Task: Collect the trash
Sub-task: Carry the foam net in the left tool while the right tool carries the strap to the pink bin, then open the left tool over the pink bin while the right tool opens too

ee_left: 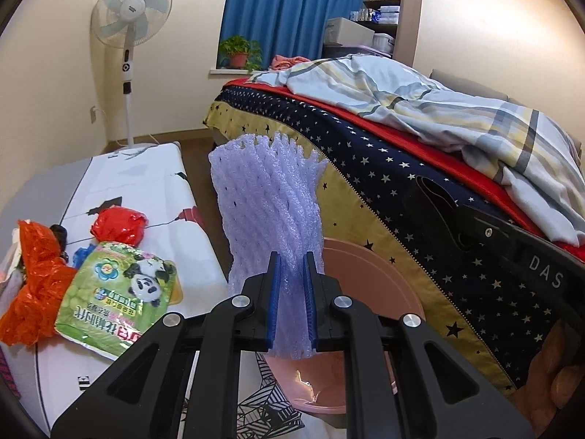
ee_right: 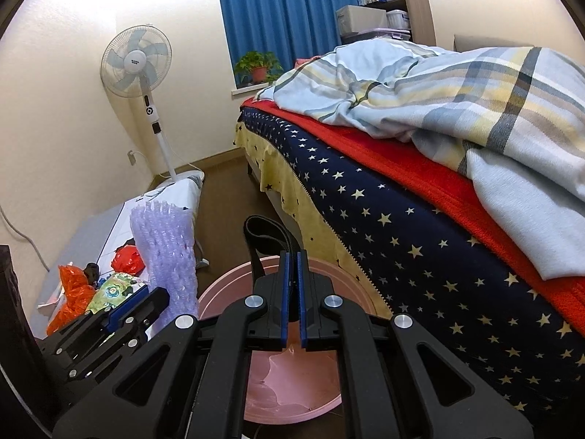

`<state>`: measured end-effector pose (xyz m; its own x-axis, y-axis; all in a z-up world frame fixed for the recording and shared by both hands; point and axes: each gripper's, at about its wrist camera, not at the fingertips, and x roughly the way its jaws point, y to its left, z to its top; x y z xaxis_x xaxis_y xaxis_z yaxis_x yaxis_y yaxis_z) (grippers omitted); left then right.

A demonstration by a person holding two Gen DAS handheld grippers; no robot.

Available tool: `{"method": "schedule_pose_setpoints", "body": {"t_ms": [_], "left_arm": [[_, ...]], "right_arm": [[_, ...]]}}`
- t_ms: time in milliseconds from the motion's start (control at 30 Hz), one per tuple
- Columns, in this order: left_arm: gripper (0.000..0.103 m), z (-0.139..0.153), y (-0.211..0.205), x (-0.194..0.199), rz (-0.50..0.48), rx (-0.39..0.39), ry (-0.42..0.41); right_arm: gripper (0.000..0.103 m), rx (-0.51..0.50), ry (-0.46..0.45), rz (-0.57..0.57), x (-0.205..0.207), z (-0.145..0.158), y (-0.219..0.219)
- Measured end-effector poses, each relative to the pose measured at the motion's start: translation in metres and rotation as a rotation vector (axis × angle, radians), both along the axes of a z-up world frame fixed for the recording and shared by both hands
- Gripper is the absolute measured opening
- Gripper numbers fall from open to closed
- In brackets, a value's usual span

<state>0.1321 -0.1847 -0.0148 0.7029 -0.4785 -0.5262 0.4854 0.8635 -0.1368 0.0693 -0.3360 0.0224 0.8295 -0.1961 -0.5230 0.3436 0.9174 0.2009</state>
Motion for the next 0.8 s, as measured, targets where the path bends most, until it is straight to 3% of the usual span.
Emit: {"method": "schedule_pose_setpoints", "body": {"t_ms": [200,300,333,367,400,800], "left_arm": [[0.013,-0.005,-0.007,0.005,-0.014,0.0,0.014],[0.016,-0.006,-0.01,0.005,-0.026,0.0,0.018],[0.021,-0.007,-0.012,0.006,-0.028,0.003,0.022],[0.043,-0.009,-0.013,0.007,-0.028,0.01,0.03],[0.055,-0.01,-0.013,0.008,-0.021,0.018,0.033],[0.053,-0.003,0.011,-0.003,0.038,0.002,0.018]], "right_arm": [[0.005,0.008,0.01,-0.013,0.004,-0.003,-0.003],[0.01,0.018,0.019,-0.021,0.006,-0.005,-0.006],[0.023,0.021,0.029,-0.029,0.007,-0.006,-0.007],[0.032,0.022,0.033,-0.037,0.007,-0.007,-0.008],[0.045,0.025,0.034,-0.048,0.007,-0.008,-0.009],[0.048,0.03,-0.005,-0.047,-0.001,0.0,-0.003]]}}
